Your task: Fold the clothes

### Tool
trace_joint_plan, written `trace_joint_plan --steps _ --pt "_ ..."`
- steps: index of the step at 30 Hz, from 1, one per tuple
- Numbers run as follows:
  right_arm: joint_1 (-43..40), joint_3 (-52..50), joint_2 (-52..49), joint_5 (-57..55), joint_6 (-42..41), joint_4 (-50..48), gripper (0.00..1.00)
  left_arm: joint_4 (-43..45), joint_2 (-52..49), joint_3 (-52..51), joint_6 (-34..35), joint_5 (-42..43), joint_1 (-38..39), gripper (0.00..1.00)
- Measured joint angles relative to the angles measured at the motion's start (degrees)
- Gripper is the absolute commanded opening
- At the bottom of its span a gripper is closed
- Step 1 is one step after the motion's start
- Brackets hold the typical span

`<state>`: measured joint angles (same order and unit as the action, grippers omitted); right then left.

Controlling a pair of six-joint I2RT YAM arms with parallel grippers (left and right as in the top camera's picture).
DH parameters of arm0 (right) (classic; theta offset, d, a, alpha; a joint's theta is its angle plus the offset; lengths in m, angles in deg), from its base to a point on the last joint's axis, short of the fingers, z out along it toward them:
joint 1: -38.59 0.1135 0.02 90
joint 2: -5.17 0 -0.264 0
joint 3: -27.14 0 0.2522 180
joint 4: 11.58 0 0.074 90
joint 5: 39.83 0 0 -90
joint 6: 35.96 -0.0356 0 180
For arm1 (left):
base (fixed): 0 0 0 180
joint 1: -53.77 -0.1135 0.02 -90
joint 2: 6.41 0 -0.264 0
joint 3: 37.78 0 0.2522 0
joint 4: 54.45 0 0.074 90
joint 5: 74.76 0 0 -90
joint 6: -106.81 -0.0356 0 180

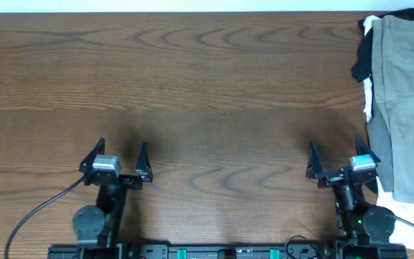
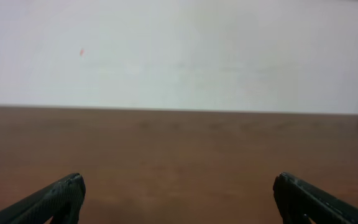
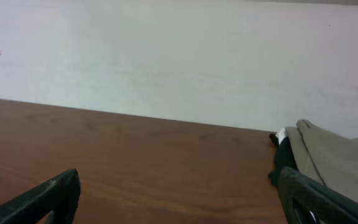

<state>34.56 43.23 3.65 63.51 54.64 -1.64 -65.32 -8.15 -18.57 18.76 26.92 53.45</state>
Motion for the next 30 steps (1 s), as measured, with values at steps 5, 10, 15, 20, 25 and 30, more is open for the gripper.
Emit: trace_joint_plan --steps 5,10,15,20,25,30 --pt "0.00 7.19 -1.31 0.15 0.00 0.74 0.99 -5.33 -8.00 16.65 0.46 1.68 0.00 0.98" --pt "-0.02 17.51 -8.96 -0.22 -0.37 2.01 0.99 -18.95 -23.74 39.19 0.85 2.14 -0.02 0.98" --pt "-0.02 31.63 -23.28 -0.31 -0.83 10.58 0.99 -36.41 -42.45 61.51 0.87 2.14 0.00 0.98" --pt "-0.02 51.28 -41.92 -0.44 0.31 24.94 0.99 -46.14 -57.22 74.29 0.90 2.14 0.00 0.98" --pt "-1.90 71.84 -60.46 -0.50 3.45 38.99 0.99 -46.97 -66.90 75.91 1.27 2.14 0.00 0.98" --pt "-5.40 87.60 -78.18 -0.70 7.28 46.40 0.99 -47.67 -73.05 75.93 1.27 2.16 0.00 0.98"
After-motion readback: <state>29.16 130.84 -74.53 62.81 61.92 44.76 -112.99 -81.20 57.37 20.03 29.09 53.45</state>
